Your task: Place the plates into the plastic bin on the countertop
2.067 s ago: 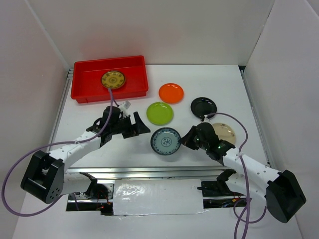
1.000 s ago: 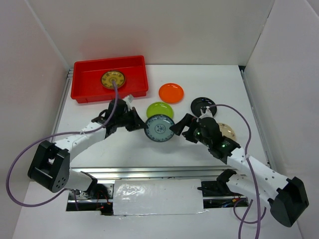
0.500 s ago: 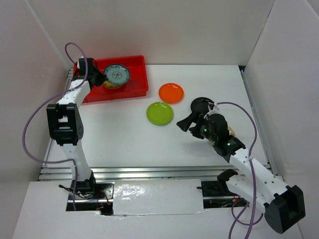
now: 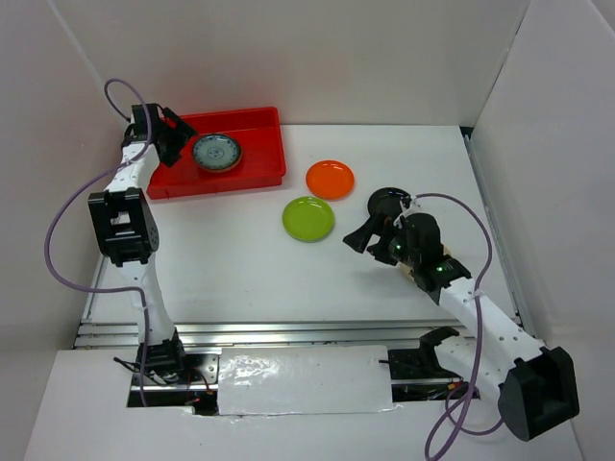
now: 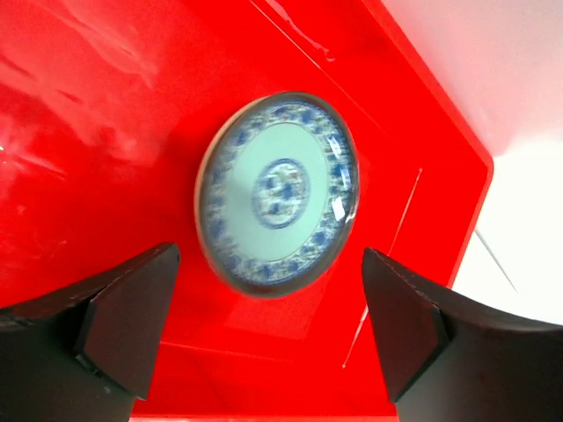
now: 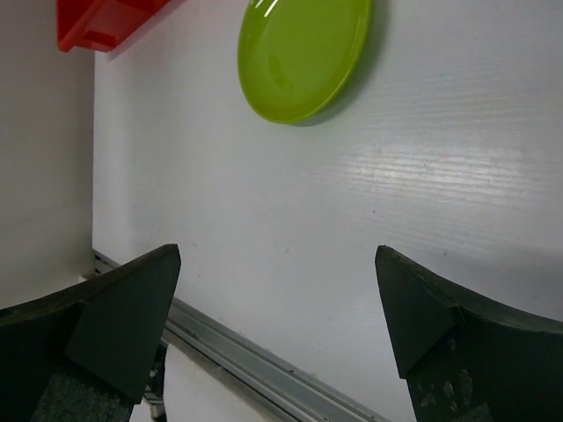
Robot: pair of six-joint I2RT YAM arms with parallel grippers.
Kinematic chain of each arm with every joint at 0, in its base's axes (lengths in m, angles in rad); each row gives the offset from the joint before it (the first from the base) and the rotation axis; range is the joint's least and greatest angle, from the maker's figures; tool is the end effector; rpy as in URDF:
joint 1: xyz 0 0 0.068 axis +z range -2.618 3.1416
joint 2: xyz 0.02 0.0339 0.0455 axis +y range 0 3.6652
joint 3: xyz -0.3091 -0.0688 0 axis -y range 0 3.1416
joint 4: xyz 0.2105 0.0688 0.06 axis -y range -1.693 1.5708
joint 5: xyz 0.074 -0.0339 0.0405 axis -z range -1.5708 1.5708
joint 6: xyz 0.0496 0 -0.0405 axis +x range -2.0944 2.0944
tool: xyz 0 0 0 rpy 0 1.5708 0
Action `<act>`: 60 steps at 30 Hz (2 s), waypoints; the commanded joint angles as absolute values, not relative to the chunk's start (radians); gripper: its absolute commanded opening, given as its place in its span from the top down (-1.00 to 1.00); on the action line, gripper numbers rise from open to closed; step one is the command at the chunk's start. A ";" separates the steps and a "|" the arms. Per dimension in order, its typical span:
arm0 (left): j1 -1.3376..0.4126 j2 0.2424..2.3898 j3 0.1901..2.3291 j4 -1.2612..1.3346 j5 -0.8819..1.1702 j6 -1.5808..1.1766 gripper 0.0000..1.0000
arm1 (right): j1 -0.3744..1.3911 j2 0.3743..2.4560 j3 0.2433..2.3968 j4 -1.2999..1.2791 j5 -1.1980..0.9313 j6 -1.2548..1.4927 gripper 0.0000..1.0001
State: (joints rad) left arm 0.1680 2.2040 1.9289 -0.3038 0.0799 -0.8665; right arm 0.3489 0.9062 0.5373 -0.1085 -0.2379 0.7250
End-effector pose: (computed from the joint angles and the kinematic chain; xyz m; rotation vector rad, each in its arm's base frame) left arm 0.5184 0.0839 0.2957 -1.0408 1.9251 -0.4873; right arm 0.1425 0.0643 0.2807 0.2488 2.1454 0.8918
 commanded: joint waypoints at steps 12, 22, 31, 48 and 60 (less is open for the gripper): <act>0.098 1.689 1.542 -0.403 0.051 -0.850 -0.99 | 0.321 1.703 0.971 0.043 -0.228 0.747 -1.00; -0.052 1.149 1.184 -0.482 0.024 -0.726 -0.99 | 0.351 1.943 1.107 0.040 -0.238 0.805 -0.33; -0.057 1.009 1.074 -0.531 0.054 -0.640 -0.99 | 0.380 1.928 1.086 0.034 -0.235 0.827 1.00; -0.147 1.232 0.937 -0.258 0.538 -0.647 -0.99 | 0.614 1.384 0.936 -0.017 -0.257 0.788 1.00; -0.179 1.269 0.968 -0.242 0.520 -0.661 0.66 | 0.638 1.345 0.937 -0.005 -0.345 0.811 1.00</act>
State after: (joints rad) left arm -0.1665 1.2491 0.9318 -0.2707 0.5056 -0.6575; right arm 0.6292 1.3823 0.9348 -0.0570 -0.2947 0.7959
